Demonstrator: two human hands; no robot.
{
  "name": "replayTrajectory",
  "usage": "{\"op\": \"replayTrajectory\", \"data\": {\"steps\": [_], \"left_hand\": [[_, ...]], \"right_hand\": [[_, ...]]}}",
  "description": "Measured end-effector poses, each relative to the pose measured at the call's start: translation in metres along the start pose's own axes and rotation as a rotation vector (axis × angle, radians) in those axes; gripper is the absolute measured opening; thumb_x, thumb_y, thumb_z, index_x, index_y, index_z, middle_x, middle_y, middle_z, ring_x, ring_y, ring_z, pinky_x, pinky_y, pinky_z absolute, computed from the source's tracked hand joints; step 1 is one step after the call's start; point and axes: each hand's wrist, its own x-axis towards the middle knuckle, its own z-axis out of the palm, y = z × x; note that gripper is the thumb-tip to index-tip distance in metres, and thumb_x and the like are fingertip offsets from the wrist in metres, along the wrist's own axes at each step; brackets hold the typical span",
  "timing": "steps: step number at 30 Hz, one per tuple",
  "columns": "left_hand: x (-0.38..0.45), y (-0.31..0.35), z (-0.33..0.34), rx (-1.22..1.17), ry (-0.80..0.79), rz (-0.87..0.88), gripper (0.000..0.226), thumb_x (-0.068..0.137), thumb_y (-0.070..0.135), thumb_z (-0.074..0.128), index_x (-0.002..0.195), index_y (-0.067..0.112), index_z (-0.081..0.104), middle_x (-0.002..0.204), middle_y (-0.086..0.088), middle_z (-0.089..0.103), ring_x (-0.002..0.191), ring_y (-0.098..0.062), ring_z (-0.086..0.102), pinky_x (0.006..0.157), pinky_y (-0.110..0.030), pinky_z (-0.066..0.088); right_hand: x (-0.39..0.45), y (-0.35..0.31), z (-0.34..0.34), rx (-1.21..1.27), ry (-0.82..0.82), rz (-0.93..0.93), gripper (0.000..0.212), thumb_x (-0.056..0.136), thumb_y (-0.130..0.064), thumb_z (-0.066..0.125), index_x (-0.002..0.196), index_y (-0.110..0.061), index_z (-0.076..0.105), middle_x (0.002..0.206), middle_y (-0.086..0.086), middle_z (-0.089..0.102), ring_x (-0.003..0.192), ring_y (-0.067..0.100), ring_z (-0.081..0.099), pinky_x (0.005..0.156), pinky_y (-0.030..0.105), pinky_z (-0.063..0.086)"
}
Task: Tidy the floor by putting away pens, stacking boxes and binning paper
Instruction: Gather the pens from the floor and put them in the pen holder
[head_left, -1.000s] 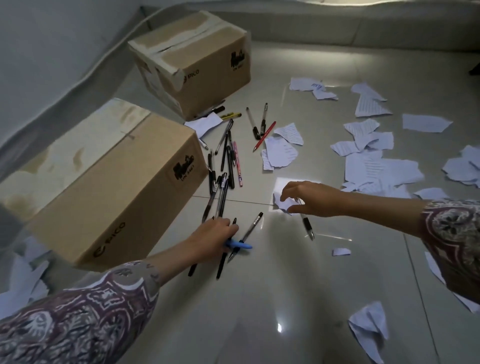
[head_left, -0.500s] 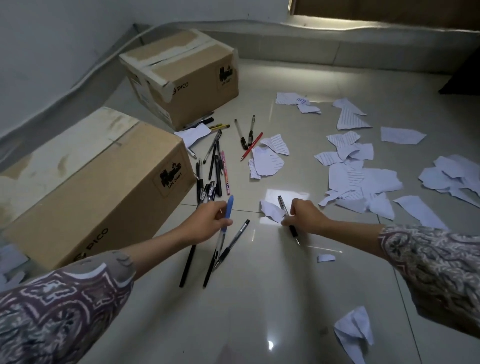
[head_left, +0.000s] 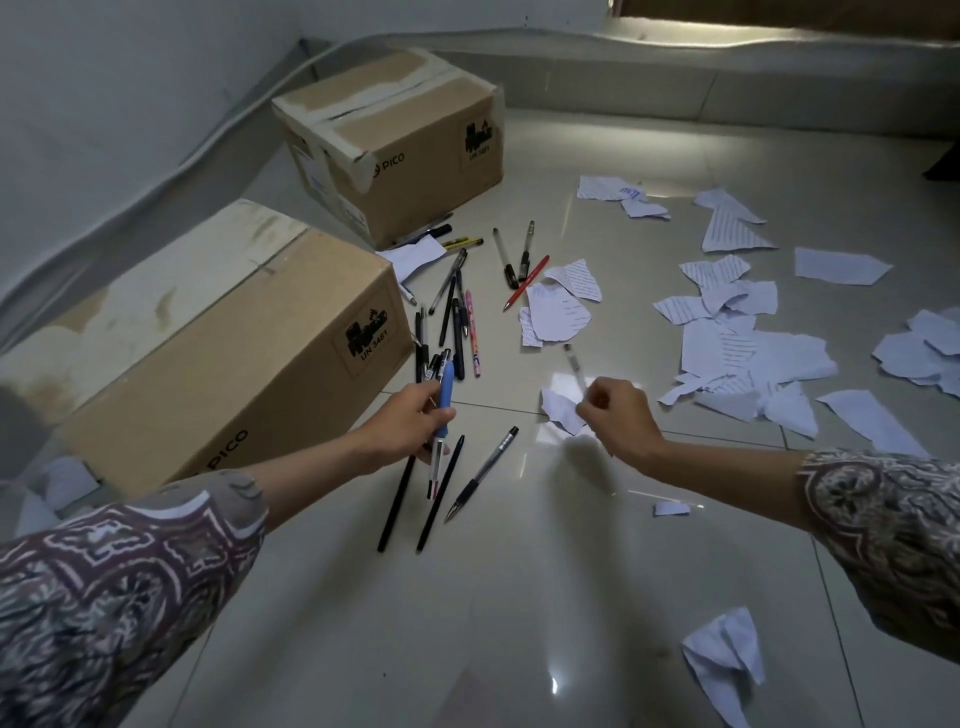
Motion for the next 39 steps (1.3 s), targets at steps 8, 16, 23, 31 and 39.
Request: {"op": "replayTrajectory", "data": {"steps": [8, 16, 23, 31, 39], "left_hand": [[-0.003, -0.009, -0.001, 0.013, 0.005, 0.002, 0.012, 0.099, 0.017, 0.04, 0.093, 0.009, 0.047, 0.088, -0.012, 0.051, 0.075, -0.025, 0.062, 0.062, -0.035, 0.055], [-0.017, -0.024, -0.011, -0.04, 0.042, -0.044, 0.019, 0.099, 0.016, 0.041, 0.081, 0.021, 0.046, 0.079, -0.009, 0.059, 0.067, -0.019, 0.061, 0.052, -0.025, 0.05], [-0.014, -0.041, -0.008, -0.117, 0.052, -0.14, 0.021, 0.1, 0.012, 0.036, 0.08, 0.017, 0.039, 0.072, -0.007, 0.049, 0.059, -0.015, 0.05, 0.05, -0.026, 0.048], [0.003, -0.054, 0.015, 0.119, 0.146, -0.194, 0.012, 0.092, 0.01, 0.049, 0.085, 0.01, 0.039, 0.074, -0.001, 0.043, 0.06, -0.013, 0.04, 0.051, -0.022, 0.032], [0.014, -0.058, 0.032, 0.274, 0.212, -0.202, 0.019, 0.083, 0.004, 0.062, 0.082, 0.006, 0.043, 0.086, -0.009, 0.052, 0.073, -0.021, 0.05, 0.063, -0.026, 0.039]], "right_hand": [[-0.023, -0.03, 0.036, -0.419, -0.415, -0.599, 0.024, 0.089, -0.005, 0.05, 0.103, -0.005, 0.069, 0.103, 0.012, 0.063, 0.095, 0.023, 0.057, 0.08, 0.028, 0.044], [-0.013, -0.032, 0.058, -0.916, -0.591, -0.97, 0.03, 0.098, -0.012, 0.034, 0.111, -0.004, 0.06, 0.118, 0.01, 0.056, 0.113, 0.024, 0.046, 0.084, 0.035, 0.043], [-0.014, -0.027, 0.066, -0.973, -0.653, -1.12, 0.028, 0.095, -0.005, 0.033, 0.101, 0.003, 0.059, 0.108, 0.019, 0.055, 0.104, 0.032, 0.048, 0.083, 0.046, 0.046], [0.009, -0.029, 0.034, -0.973, -0.624, -1.233, 0.024, 0.09, 0.001, 0.039, 0.102, 0.0, 0.061, 0.094, 0.016, 0.064, 0.093, 0.032, 0.056, 0.079, 0.039, 0.047], [0.029, -0.046, 0.015, -0.976, -0.482, -1.295, 0.023, 0.09, 0.002, 0.045, 0.105, -0.001, 0.062, 0.091, 0.015, 0.066, 0.087, 0.031, 0.059, 0.072, 0.038, 0.051]]}}
